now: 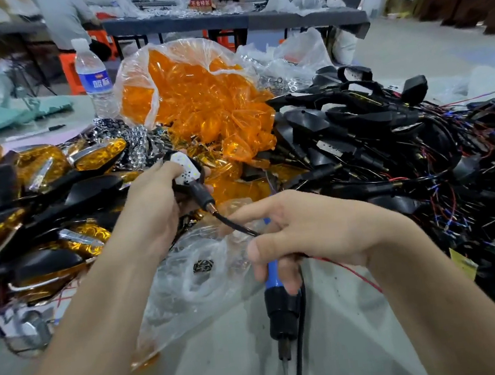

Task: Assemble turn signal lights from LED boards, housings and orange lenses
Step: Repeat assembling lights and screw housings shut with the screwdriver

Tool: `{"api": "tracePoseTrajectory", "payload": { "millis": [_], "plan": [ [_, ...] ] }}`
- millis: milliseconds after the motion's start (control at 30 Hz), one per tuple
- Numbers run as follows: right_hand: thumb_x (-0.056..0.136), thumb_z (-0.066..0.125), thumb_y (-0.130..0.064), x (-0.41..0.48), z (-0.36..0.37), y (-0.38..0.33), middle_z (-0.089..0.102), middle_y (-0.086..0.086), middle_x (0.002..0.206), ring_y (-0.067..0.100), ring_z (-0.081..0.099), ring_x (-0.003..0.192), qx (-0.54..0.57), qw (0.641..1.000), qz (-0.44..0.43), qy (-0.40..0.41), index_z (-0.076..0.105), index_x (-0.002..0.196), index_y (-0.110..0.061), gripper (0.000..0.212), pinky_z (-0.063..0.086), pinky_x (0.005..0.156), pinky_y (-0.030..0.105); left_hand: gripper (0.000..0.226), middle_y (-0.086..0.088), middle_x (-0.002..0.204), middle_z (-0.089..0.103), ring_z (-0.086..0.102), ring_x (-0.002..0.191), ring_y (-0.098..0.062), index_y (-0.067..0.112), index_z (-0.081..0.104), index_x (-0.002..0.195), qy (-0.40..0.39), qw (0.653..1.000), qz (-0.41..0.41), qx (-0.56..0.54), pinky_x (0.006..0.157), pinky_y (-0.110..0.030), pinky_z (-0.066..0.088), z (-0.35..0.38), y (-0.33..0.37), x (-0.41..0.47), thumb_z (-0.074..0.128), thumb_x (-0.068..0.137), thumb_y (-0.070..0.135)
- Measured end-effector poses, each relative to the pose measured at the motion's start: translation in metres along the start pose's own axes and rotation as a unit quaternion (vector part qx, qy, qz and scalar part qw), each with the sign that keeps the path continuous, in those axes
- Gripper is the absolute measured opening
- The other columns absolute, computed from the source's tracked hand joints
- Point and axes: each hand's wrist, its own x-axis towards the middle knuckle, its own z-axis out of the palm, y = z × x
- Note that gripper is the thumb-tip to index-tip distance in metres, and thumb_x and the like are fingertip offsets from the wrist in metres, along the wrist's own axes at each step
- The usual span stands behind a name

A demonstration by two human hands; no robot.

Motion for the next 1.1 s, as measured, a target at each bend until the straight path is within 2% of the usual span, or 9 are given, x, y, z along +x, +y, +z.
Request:
{"api": "tracePoseTrajectory", "payload": {
  "millis": [133, 200, 267, 333, 400, 467, 667, 800, 1100],
  "plan": [
    [0.108, 0.049, -0.015, 0.017, 0.020, -0.005, 0.074, 0.016, 0.088, 0.015, 0.072, 0.059, 0.188, 0.977, -0.037, -0.089, 0.059, 0.134, 0.000, 0.032, 0.059, 0.057, 0.025, 0.026, -0.019, 0.113, 0.077, 0.068, 0.063, -0.017, 0.007, 0.064, 0.121, -0.047, 0.998, -0.009, -0.033, 0.048, -0.023, 0.051, -0.005, -0.003, 0.000, 0.043, 0.105, 0.009],
    [0.107, 0.052, -0.017, 0.030, 0.032, 0.003, 0.075, 0.016, 0.088, 0.019, 0.075, 0.067, 0.185, 0.978, -0.047, -0.080, 0.065, 0.126, -0.003, 0.027, 0.062, 0.063, 0.028, 0.031, -0.015, 0.113, 0.078, 0.065, 0.061, -0.015, 0.008, 0.066, 0.122, -0.077, 0.997, -0.004, -0.007, 0.044, -0.021, 0.048, -0.010, -0.002, 0.000, 0.044, 0.101, 0.007],
    [0.103, 0.061, -0.020, 0.047, 0.031, 0.013, 0.075, 0.018, 0.083, 0.020, 0.073, 0.066, 0.108, 0.990, -0.039, 0.078, 0.075, 0.107, -0.003, 0.022, 0.059, 0.063, 0.030, 0.040, -0.014, 0.107, 0.078, 0.059, 0.053, -0.015, 0.010, 0.068, 0.124, -0.100, 0.994, 0.011, 0.045, 0.039, -0.022, 0.045, -0.011, -0.005, -0.001, 0.042, 0.096, 0.001],
    [0.098, 0.063, -0.017, 0.064, 0.023, 0.019, 0.075, 0.018, 0.080, 0.021, 0.068, 0.062, 0.126, 0.952, -0.037, 0.277, 0.079, 0.088, -0.006, 0.021, 0.054, 0.058, 0.031, 0.044, -0.015, 0.103, 0.079, 0.060, 0.054, -0.018, 0.014, 0.073, 0.121, -0.105, 0.992, 0.029, 0.068, 0.040, -0.025, 0.046, -0.007, -0.012, -0.005, 0.043, 0.095, -0.004],
    [0.097, 0.062, -0.016, 0.080, 0.016, 0.019, 0.078, 0.009, 0.081, 0.020, 0.072, 0.070, 0.203, 0.906, -0.048, 0.368, 0.080, 0.084, -0.012, 0.023, 0.058, 0.061, 0.033, 0.046, -0.010, 0.098, 0.079, 0.066, 0.064, -0.020, 0.020, 0.076, 0.118, -0.103, 0.989, 0.049, 0.091, 0.048, -0.028, 0.052, -0.001, -0.019, -0.007, 0.047, 0.096, -0.006],
    [0.097, 0.063, -0.022, 0.094, 0.017, 0.022, 0.079, 0.003, 0.088, 0.022, 0.076, 0.085, 0.199, 0.901, -0.054, 0.383, 0.080, 0.090, -0.018, 0.019, 0.063, 0.068, 0.038, 0.049, -0.007, 0.097, 0.078, 0.068, 0.073, -0.021, 0.026, 0.078, 0.117, -0.095, 0.987, 0.065, 0.113, 0.056, -0.031, 0.056, 0.001, -0.024, -0.005, 0.049, 0.097, -0.008],
    [0.095, 0.063, -0.034, 0.097, 0.020, 0.043, 0.078, 0.006, 0.095, 0.032, 0.074, 0.098, 0.176, 0.917, -0.094, 0.347, 0.078, 0.096, -0.020, 0.020, 0.060, 0.086, 0.057, 0.051, 0.013, 0.118, 0.077, 0.072, 0.110, -0.011, 0.043, 0.078, 0.112, -0.097, 0.978, 0.089, 0.163, 0.086, -0.034, 0.060, -0.003, -0.033, -0.004, 0.054, 0.099, -0.001],
    [0.085, 0.066, -0.023, 0.093, 0.022, 0.043, 0.073, 0.023, 0.089, 0.035, 0.069, 0.082, 0.162, 0.906, -0.126, 0.370, 0.078, 0.088, -0.013, 0.016, 0.056, 0.080, 0.064, 0.046, 0.019, 0.126, 0.073, 0.067, 0.119, -0.001, 0.040, 0.071, 0.129, -0.140, 0.967, 0.112, 0.180, 0.089, -0.022, 0.058, -0.003, -0.039, -0.006, 0.063, 0.096, 0.009],
    [0.090, 0.066, -0.033, 0.092, 0.026, 0.042, 0.065, -0.006, 0.060, 0.012, 0.057, 0.059, 0.027, 0.865, -0.129, 0.484, 0.077, 0.076, -0.021, 0.022, 0.053, 0.062, 0.043, 0.047, 0.006, 0.116, 0.078, 0.074, 0.109, -0.015, 0.029, 0.067, 0.138, -0.160, 0.965, 0.119, 0.168, 0.085, -0.028, 0.060, -0.003, -0.044, -0.010, 0.064, 0.097, 0.007]
  ]
}}
